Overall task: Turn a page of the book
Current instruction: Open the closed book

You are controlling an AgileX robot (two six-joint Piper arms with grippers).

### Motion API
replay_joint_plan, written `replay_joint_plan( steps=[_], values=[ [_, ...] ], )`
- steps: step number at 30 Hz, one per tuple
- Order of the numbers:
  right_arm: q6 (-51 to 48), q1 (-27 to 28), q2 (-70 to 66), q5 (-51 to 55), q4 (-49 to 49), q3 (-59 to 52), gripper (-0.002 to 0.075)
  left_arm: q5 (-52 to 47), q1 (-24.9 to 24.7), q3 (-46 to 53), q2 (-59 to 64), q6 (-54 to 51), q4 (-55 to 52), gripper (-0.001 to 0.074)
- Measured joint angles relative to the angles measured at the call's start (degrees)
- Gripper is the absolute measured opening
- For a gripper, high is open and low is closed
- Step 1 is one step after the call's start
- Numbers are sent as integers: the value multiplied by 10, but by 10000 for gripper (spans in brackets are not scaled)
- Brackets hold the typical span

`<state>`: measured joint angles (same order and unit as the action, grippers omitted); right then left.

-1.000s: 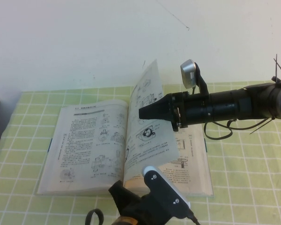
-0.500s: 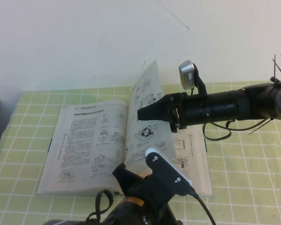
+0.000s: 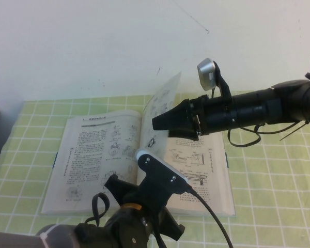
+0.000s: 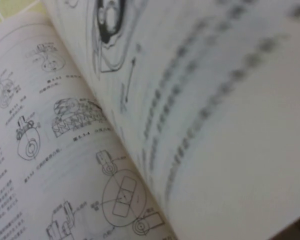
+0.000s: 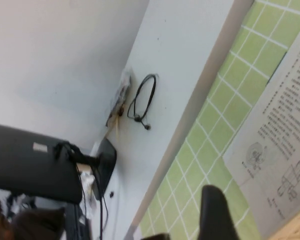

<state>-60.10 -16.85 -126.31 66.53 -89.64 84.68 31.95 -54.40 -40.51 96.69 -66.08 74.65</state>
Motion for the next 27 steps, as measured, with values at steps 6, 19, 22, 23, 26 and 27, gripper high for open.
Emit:
replay_joint_plan(
  steps=[6,19,22,23,26,27],
  values=[
    [1,5,52,4,97,0,377,22,0,0,0,-4,9,-4],
    [13,11,38,-38,371,1,36,25,1,0,0,-13,19,-4],
    [13,11,25,-38,380,1,9,25,1,0,0,-13,19,-4],
    [13,11,25,-38,387,1,6,25,1,0,0,-13,19,-4],
    [19,10,25,-35,405,1,0,25,1,0,0,-13,19,-4],
    [20,10,25,-35,413,1,-1,25,1,0,0,-13,19,-4]
  ],
)
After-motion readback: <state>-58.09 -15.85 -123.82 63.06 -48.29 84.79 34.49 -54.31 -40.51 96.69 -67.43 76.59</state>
